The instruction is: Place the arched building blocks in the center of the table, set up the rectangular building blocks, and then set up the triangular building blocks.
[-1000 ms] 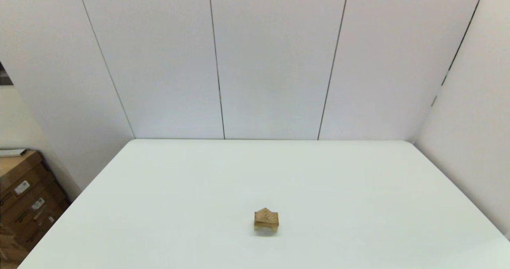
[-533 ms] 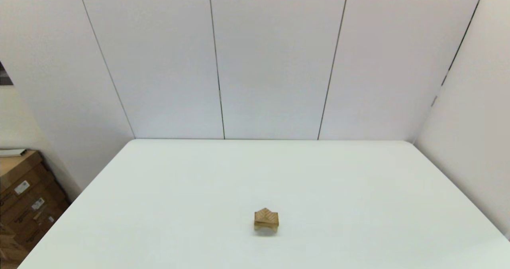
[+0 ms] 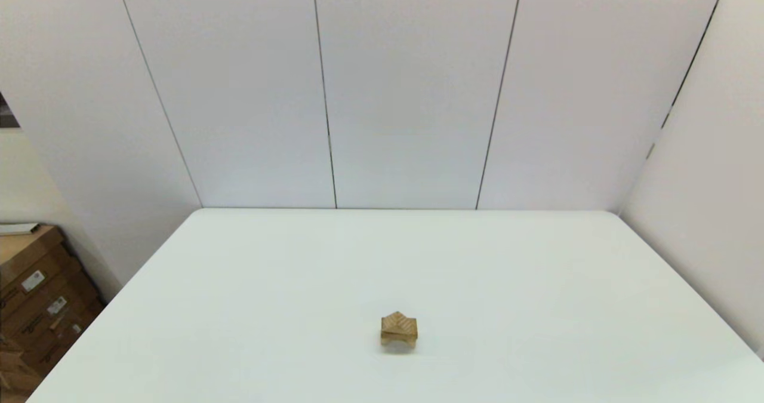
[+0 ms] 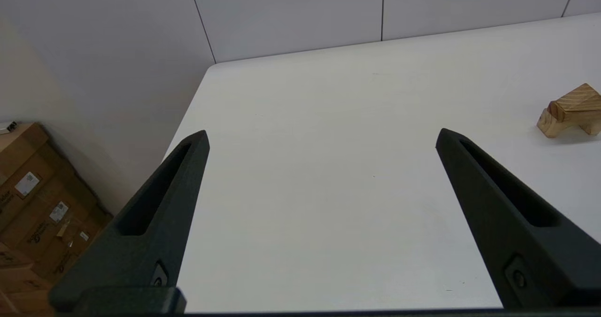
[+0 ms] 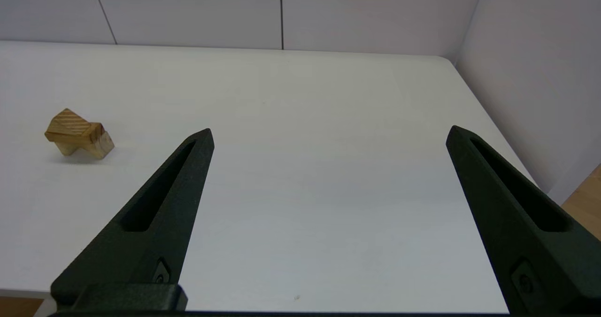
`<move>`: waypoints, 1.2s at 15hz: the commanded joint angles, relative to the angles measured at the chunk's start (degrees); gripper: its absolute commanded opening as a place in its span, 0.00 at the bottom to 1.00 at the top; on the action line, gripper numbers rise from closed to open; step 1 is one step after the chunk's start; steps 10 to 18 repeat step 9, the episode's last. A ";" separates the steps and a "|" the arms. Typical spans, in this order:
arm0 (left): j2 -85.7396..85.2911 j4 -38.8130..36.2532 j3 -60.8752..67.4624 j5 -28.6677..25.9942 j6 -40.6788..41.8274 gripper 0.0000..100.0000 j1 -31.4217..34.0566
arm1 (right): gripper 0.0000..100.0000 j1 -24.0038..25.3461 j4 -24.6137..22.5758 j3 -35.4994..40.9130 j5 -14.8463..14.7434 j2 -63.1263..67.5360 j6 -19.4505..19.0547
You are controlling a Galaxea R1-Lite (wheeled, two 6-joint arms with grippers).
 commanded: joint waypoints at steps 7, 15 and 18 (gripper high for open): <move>0.05 0.00 0.01 0.00 0.03 1.00 0.01 | 1.00 0.02 -0.09 0.09 0.09 -0.01 0.05; 0.05 0.00 0.01 0.00 0.03 1.00 0.01 | 1.00 0.02 -0.09 0.09 0.09 -0.01 0.05; 0.05 0.00 0.01 0.00 0.03 1.00 0.01 | 1.00 0.02 -0.09 0.09 0.09 -0.01 0.05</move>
